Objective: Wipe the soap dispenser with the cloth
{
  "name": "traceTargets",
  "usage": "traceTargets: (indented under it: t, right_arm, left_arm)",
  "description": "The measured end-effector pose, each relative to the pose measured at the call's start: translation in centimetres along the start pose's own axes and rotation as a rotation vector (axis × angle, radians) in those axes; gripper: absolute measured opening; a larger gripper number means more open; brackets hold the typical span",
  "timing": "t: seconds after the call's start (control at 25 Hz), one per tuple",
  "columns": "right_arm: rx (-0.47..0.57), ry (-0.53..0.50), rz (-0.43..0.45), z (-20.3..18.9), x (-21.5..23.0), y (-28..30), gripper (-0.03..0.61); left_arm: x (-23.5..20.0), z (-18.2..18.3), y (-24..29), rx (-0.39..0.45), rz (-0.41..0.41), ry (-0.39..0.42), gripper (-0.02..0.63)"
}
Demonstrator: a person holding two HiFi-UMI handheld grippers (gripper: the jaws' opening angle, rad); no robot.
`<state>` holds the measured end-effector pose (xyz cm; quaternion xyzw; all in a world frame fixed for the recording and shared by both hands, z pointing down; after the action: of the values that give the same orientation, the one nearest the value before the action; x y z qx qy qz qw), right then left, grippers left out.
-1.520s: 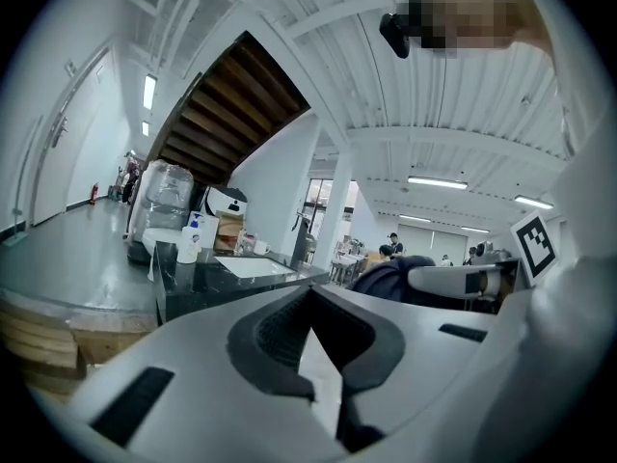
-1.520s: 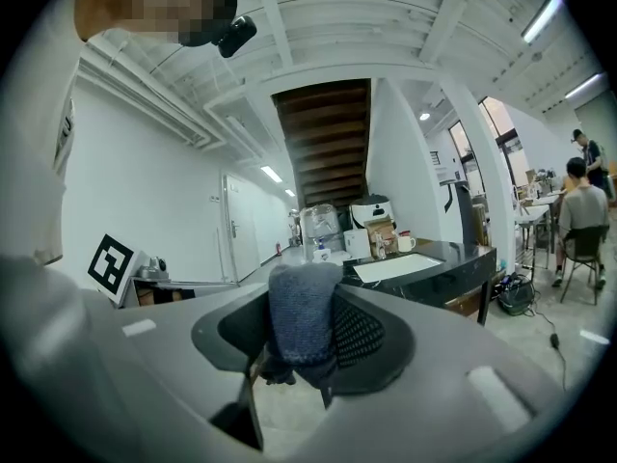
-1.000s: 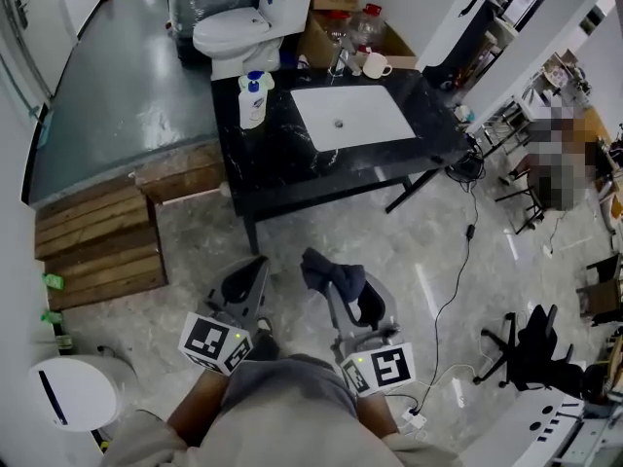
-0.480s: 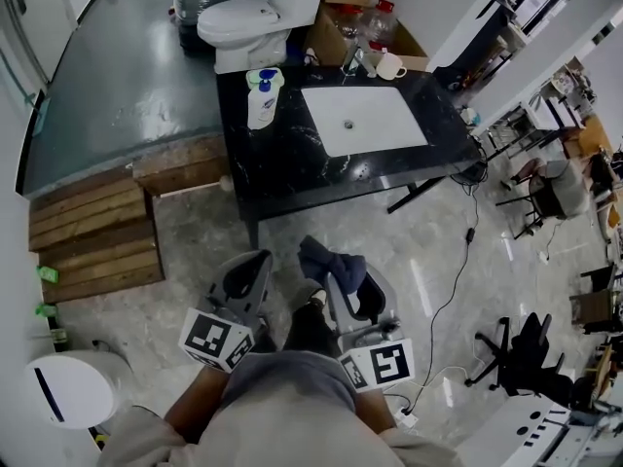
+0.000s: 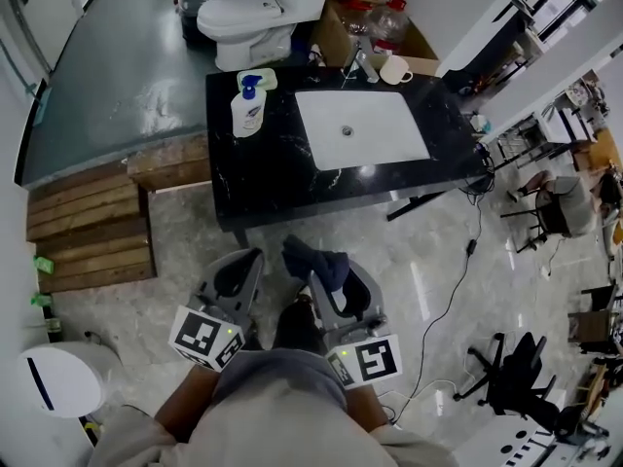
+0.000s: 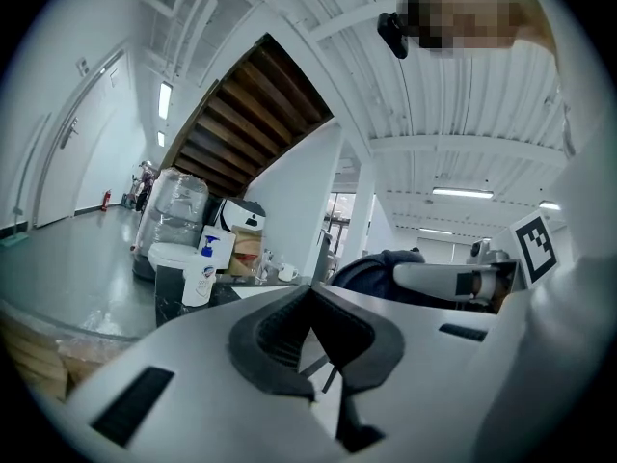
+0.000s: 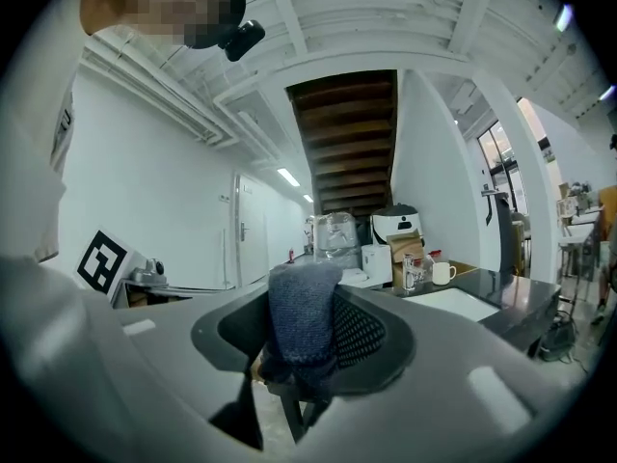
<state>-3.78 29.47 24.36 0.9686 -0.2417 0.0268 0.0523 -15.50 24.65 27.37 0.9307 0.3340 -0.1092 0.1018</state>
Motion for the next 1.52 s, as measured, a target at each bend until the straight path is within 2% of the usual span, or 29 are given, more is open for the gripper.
traceTargets:
  t: [0.28, 0.68, 1.08, 1.52]
  right_arm:
    - [-0.008, 0.001, 0.099, 0.6, 7.4, 0.9, 0.166]
    - [0.024, 0.050, 0.167, 0.4, 16.4, -0.4, 0.166]
    - [0.072, 0.089, 0.222, 0.4, 19.8, -0.2, 0.166]
    - [0.066, 0.067, 0.266, 1.4, 21.1, 2.8, 0.167]
  left_arm:
    - [3.0, -1.2, 7.1, -0.044, 0.029, 0.025, 0.006]
    - [6.5, -1.3, 13.6, -0.055, 0.157, 0.076, 0.006]
    - [5.1, 0.5, 15.3, -0.035, 0.292, 0.101, 0.006]
    - [0.0, 2.3, 17.3, 0.005, 0.410, 0.098, 0.006]
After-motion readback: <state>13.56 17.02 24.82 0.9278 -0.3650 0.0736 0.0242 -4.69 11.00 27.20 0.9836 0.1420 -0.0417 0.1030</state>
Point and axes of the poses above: the fingertips, and each gripper's own axes: y forward along the fingers, x to its right, z out of its top, the point moved 2 cm from there along -y, backward along the fingers, and after that the axes turned 8 degrees about z, right-handed, at the moved point
